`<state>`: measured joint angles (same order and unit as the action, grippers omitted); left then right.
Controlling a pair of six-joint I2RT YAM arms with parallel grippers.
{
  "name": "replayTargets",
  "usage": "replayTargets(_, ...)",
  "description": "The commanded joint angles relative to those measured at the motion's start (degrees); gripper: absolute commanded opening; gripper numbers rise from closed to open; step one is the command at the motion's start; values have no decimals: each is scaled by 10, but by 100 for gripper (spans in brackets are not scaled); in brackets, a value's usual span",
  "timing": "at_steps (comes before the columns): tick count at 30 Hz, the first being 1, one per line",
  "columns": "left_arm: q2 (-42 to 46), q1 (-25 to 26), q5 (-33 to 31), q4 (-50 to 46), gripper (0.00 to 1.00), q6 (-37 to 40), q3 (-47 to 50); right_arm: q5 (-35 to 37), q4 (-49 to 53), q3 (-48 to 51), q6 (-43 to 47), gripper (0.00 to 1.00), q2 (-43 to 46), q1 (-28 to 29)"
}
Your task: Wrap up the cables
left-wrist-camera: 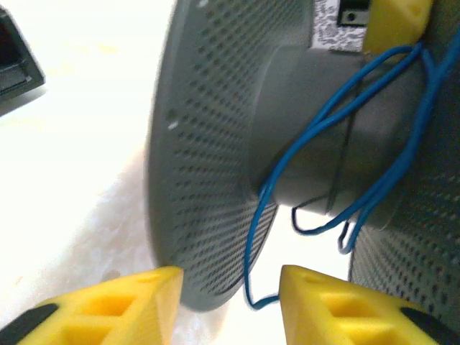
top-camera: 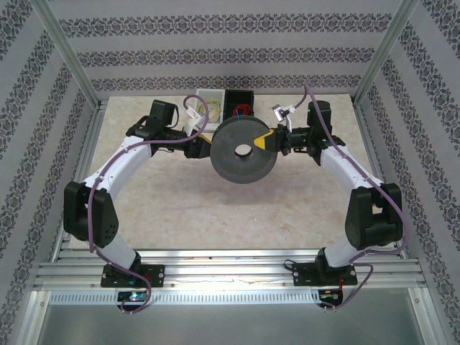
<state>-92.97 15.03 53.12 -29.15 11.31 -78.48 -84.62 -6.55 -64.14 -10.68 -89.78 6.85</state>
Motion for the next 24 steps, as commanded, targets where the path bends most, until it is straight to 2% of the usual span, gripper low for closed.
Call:
replayTargets(1,18,16,-40,-36,55,11,14,1,-69,-42,-10,0,18,-2)
replayTargets(3,23,15,-68,-36,65,8,12,3,-70,-40,-11,0,15,0)
replayTargets(6,29,13,-99,-41,71,11,5,6,-70,-33,-13,0,13,1)
replayTargets(13,47,-5,-121,-58,74,19,-2,12,-68,-8,-12,0,11,-2)
replayTargets(17,84,-36,-139,-55,77,16,8,21,-66,9,-24,0,2,-3)
replayTargets(23,137,-65,-274,8,91,-46,40,61,-80,52,-65,0,-21,15)
replayTargets(24,140,-65,-294,19,98,-57,45,73,-86,58,-78,0,-29,21)
